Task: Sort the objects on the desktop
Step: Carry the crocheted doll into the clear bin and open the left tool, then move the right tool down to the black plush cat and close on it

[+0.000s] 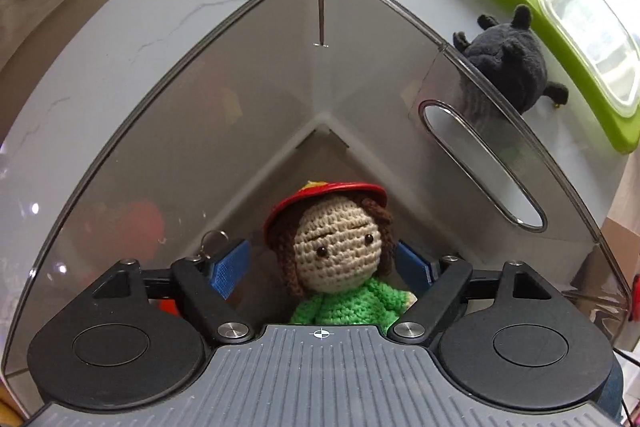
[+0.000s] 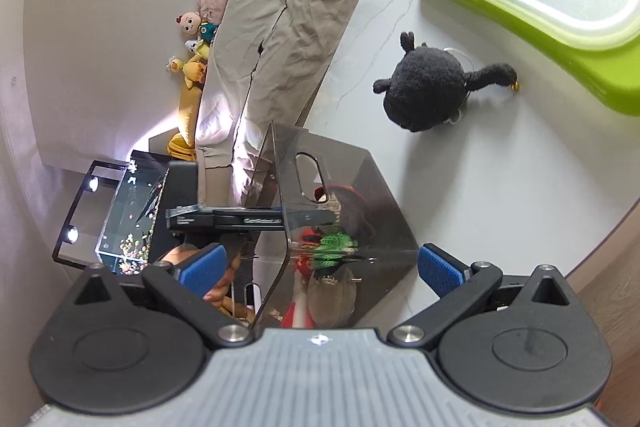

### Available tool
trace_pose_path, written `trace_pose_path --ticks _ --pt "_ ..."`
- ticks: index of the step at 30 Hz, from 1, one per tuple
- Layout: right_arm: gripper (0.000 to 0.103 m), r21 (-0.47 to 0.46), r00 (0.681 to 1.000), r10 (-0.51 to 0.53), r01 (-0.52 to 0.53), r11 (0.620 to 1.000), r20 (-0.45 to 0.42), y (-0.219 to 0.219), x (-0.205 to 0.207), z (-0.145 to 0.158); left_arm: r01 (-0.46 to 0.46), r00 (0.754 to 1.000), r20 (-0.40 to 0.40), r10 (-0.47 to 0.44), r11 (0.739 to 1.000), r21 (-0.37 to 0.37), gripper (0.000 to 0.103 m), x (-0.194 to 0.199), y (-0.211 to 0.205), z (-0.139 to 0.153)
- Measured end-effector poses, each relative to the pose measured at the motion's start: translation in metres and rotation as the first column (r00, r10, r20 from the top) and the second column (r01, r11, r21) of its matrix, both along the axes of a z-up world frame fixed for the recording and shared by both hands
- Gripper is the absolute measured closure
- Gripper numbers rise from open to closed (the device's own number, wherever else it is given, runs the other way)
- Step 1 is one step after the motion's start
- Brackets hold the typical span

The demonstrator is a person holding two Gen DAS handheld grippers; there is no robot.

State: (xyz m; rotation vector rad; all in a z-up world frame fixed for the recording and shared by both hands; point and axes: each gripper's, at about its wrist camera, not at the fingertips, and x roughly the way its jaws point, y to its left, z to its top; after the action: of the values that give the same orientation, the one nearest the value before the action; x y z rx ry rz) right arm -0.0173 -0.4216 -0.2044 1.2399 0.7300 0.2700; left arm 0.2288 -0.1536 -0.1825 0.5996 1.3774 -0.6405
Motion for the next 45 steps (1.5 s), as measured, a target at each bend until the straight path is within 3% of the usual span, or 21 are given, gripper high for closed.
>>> trace_pose_path --ticks 3,6,9,11,13,18,20,24,26,28,32,35,36,37,38,39,40,41,43,44,45 --pt "0.0 -0.001 1.0 0.011 -0.011 1.0 0.001 0.002 0.0 -0.001 -0.04 0.999 -0.032 0.04 0.999 -0.004 0.021 0.004 0.0 -0.015" --pt "0.0 0.001 1.0 0.001 -0.001 1.0 -0.012 0.0 -0.002 -0.004 -0.025 1.0 -0.015 0.025 0.999 -0.028 0.027 0.002 0.002 -0.017" --pt "0.0 0.004 1.0 -0.014 0.014 1.0 -0.013 -0.004 -0.006 -0.005 0.09 0.995 0.047 -0.089 0.996 -0.027 0.031 -0.008 0.003 -0.003" --pt "0.0 0.012 1.0 -0.021 0.021 1.0 -0.017 -0.007 -0.007 -0.007 0.194 0.976 0.102 -0.191 0.981 -0.014 0.031 -0.015 0.002 0.01" --pt "0.0 0.019 0.999 -0.024 0.025 1.0 -0.023 -0.007 -0.007 -0.01 0.29 0.946 0.155 -0.285 0.957 -0.009 0.031 -0.021 0.001 0.024" --pt "0.0 0.031 0.999 -0.012 0.014 0.999 -0.036 -0.003 -0.001 -0.016 0.509 0.828 0.252 -0.502 0.86 0.042 0.031 -0.037 -0.007 0.027" --pt "0.0 0.03 0.999 -0.002 0.003 1.0 -0.035 0.0 0.0 -0.015 0.542 0.791 0.269 -0.55 0.833 0.11 0.037 -0.039 -0.018 0.013" --pt "0.0 0.02 0.999 0.01 -0.009 1.0 -0.03 0.002 -0.001 -0.012 0.577 0.735 0.281 -0.617 0.787 0.22 0.035 -0.043 -0.026 -0.009" --pt "0.0 0.013 0.999 0.011 -0.01 1.0 -0.031 0.002 -0.002 -0.012 0.592 0.701 0.308 -0.643 0.766 0.252 0.025 -0.05 -0.027 -0.012" --pt "0.0 0.009 0.999 0.008 -0.008 1.0 -0.035 0.001 -0.002 -0.012 0.589 0.685 0.359 -0.634 0.772 0.24 0.017 -0.052 -0.025 -0.002" --pt "0.0 0.003 0.999 0.002 -0.002 1.0 -0.043 0.0 -0.002 -0.011 0.479 0.8 0.385 -0.461 0.876 0.054 0.012 -0.035 -0.011 0.045" --pt "0.0 -0.061 0.999 -0.007 0.005 0.998 -0.041 0.0 0.003 -0.002 0.277 0.908 0.368 -0.201 0.947 -0.164 0.006 -0.025 0.013 0.091" --pt "0.0 -0.104 0.999 -0.008 0.004 0.995 -0.038 0.0 0.007 0.005 0.19 0.939 0.328 -0.101 0.949 -0.251 0.006 -0.023 0.025 0.104" --pt "0.0 -0.164 0.999 -0.001 -0.005 0.986 -0.034 0.0 0.012 0.013 0.084 0.964 0.266 0.012 0.935 -0.344 0.004 -0.021 0.04 0.116" --pt "0.0 -0.25 1.0 0.018 -0.023 0.968 -0.02 0.002 0.02 0.024 -0.033 0.974 0.187 0.125 0.901 -0.432 0.002 -0.021 0.056 0.127" --pt "0.0 -0.377 0.999 0.051 -0.045 0.925 0.007 0.005 0.029 0.039 -0.148 0.969 0.1 0.227 0.851 -0.503 0.001 -0.022 0.072 0.134" --pt "0.0 -0.532 0.997 0.074 -0.045 0.845 0.034 0.013 0.039 0.051 -0.243 0.951 0.026 0.307 0.799 -0.549 0.0 -0.026 0.088 0.137" --pt "0.0 -0.703 0.994 0.094 -0.026 0.711 0.058 0.026 0.048 0.061 -0.328 0.926 -0.042 0.376 0.743 -0.583 0.0 -0.032 0.103 0.139" --pt "0.0 -0.935 0.984 0.156 0.029 0.353 0.089 0.052 0.066 0.075 -0.467 0.864 -0.168 0.475 0.629 -0.621 0.0 -0.044 0.13 0.138" --pt "0.0 -0.984 0.974 0.208 0.05 0.172 0.086 0.066 0.076 0.071 -0.513 0.838 -0.215 0.502 0.586 -0.627 0.0 -0.051 0.14 0.134" --pt "0.0 -0.997 0.968 0.242 0.047 0.055 0.059 0.075 0.086 0.063 -0.557 0.809 -0.263 0.526 0.542 -0.63 0.0 -0.058 0.15 0.129"
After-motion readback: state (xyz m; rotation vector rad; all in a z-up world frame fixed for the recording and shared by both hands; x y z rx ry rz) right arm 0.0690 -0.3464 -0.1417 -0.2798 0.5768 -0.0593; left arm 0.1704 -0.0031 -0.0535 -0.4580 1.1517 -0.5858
